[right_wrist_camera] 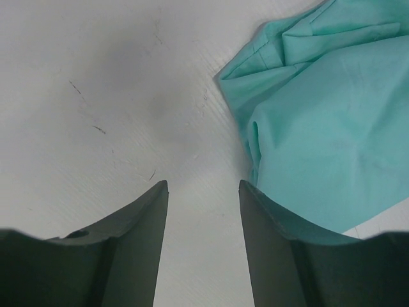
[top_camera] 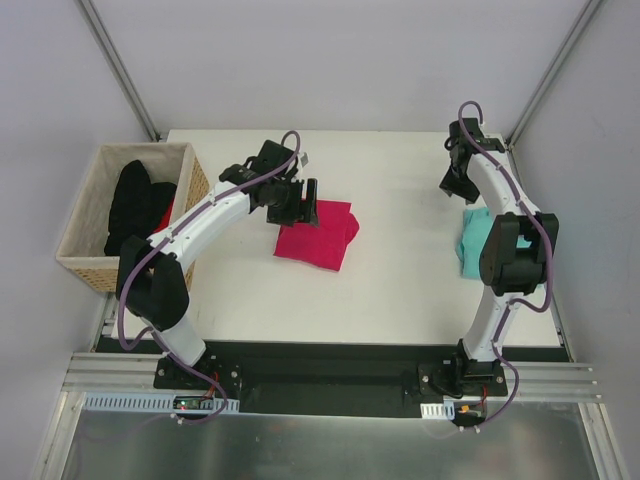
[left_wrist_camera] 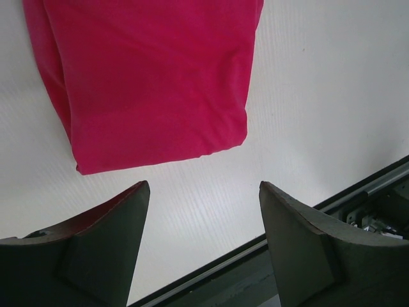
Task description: Fold and stack the t-shirts
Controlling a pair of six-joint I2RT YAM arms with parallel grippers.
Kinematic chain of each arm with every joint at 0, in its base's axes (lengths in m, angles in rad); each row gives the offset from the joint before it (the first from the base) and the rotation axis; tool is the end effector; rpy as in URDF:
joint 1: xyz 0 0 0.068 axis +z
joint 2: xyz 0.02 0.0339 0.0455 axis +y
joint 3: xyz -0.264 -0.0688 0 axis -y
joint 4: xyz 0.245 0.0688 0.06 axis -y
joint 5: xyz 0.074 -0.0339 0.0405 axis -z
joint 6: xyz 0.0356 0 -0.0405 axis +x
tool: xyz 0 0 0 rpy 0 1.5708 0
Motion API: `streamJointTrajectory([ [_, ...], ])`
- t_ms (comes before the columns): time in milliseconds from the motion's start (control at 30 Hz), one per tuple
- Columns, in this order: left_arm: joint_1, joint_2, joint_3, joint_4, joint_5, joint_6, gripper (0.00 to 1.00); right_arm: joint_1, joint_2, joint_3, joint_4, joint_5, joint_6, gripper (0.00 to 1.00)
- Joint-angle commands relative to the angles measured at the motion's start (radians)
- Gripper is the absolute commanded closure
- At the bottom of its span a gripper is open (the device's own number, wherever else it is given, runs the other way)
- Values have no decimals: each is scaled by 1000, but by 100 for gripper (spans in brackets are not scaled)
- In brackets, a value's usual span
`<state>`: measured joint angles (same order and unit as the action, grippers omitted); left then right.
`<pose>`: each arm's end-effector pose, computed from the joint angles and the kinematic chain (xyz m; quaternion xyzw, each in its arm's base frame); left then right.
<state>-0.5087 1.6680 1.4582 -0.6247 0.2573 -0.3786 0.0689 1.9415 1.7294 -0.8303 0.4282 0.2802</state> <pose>0.3192 -0.1884 0.3036 0.1062 0.9203 -0.2613 0.2710 0.4214 0.0143 0.2748 0.1546 0.9322 -0.1577 0.2869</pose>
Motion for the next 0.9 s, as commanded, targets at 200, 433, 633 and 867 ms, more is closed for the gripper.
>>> streamJointTrajectory([
  [200, 27, -71, 24, -6, -24, 18, 30, -3, -122, -70, 28, 3, 20, 49],
  [433, 33, -76, 30, -13, -23, 26, 29, -3, -127, -54, 31, -14, 37, 49],
  [633, 38, -83, 27, -18, -27, 30, 29, -3, -128, -33, 8, 73, 59, 49],
  [867, 48, -85, 16, -18, -29, 32, 29, -29, -121, -41, 0, 116, 120, 49],
])
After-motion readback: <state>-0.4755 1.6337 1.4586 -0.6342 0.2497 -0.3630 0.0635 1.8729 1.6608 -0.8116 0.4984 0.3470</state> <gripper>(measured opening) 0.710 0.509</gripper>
